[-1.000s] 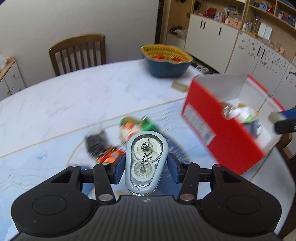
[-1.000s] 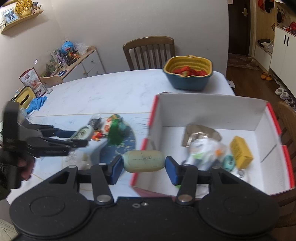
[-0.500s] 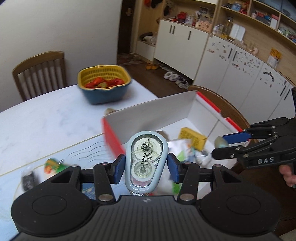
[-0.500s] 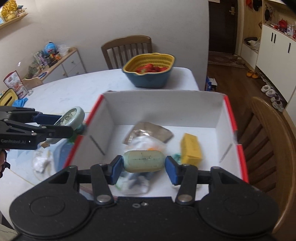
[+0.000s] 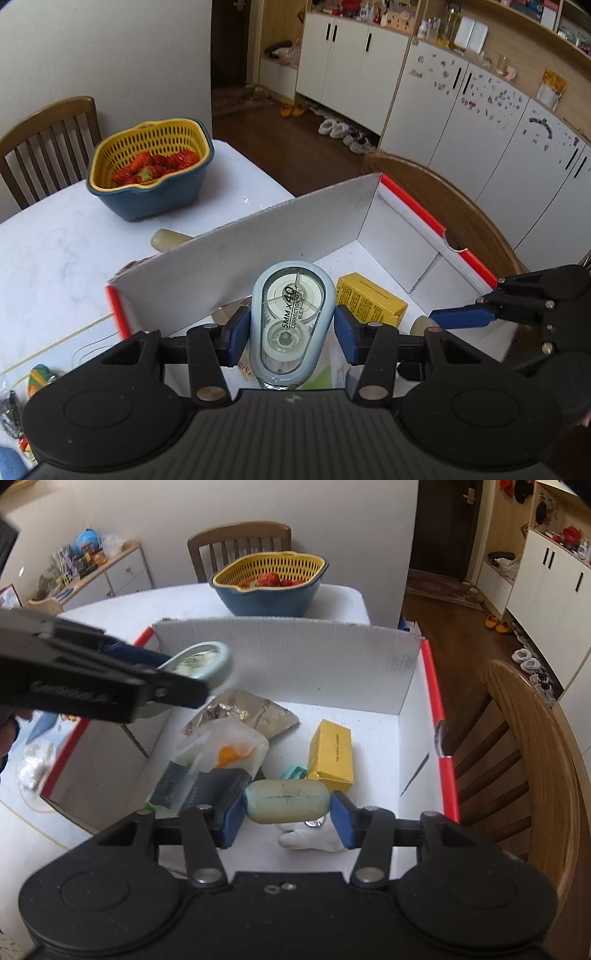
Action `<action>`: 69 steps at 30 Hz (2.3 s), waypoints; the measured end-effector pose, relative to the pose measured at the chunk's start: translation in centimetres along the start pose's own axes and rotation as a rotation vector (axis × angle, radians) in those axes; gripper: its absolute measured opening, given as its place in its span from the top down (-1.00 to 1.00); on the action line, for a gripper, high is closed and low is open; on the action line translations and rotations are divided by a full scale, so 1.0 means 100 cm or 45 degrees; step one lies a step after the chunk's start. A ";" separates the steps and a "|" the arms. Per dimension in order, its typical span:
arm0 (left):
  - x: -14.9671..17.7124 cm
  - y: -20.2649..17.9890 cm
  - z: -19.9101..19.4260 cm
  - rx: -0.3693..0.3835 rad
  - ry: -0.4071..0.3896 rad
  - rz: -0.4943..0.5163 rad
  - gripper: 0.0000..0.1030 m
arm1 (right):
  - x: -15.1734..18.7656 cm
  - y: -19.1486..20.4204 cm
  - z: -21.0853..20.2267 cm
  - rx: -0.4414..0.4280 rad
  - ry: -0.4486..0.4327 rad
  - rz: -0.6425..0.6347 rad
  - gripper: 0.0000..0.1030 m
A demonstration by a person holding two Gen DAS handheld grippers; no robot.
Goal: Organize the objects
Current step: 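Carry the tape dispenser and soap bar with both tools into the box, then open both tools to drop the tape dispenser and soap bar, then withdraw both tools from the box toward the mat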
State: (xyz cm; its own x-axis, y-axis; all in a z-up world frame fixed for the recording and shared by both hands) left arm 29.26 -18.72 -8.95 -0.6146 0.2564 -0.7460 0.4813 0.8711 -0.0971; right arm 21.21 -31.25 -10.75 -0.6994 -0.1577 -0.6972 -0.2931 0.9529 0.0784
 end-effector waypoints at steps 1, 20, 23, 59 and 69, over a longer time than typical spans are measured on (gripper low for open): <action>-0.001 -0.001 0.005 -0.005 0.007 0.002 0.06 | 0.000 0.000 0.003 0.000 0.005 -0.008 0.06; 0.012 -0.006 0.051 -0.025 0.128 0.031 0.06 | 0.011 -0.001 0.036 0.001 0.097 -0.047 0.04; 0.012 -0.007 0.049 -0.017 0.123 0.032 0.06 | 0.011 -0.001 0.036 0.002 0.102 -0.048 0.04; 0.033 0.045 -0.122 -0.056 -0.189 -0.113 -0.49 | -0.034 0.080 -0.059 -0.004 -0.128 -0.073 -0.49; 0.063 0.124 -0.174 -0.171 -0.214 -0.191 -0.63 | -0.050 0.156 -0.047 -0.041 -0.141 -0.108 -0.69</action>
State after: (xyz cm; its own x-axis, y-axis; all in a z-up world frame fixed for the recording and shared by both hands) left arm 20.47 0.97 -3.41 -0.5550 0.0565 -0.8299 0.2985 0.9448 -0.1353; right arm 17.11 -16.80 -2.72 -0.5958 -0.2060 -0.7763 -0.3700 0.9283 0.0375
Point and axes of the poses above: each gripper's, at about its wrist camera, not at the fingertips, and z roughly the way its jaws point, y to its left, x to its underside, the point moved 3 cm from there along z, roughly the way its jaws point, and after that the axes turned 10 degrees about -y, right-handed, at the moved point
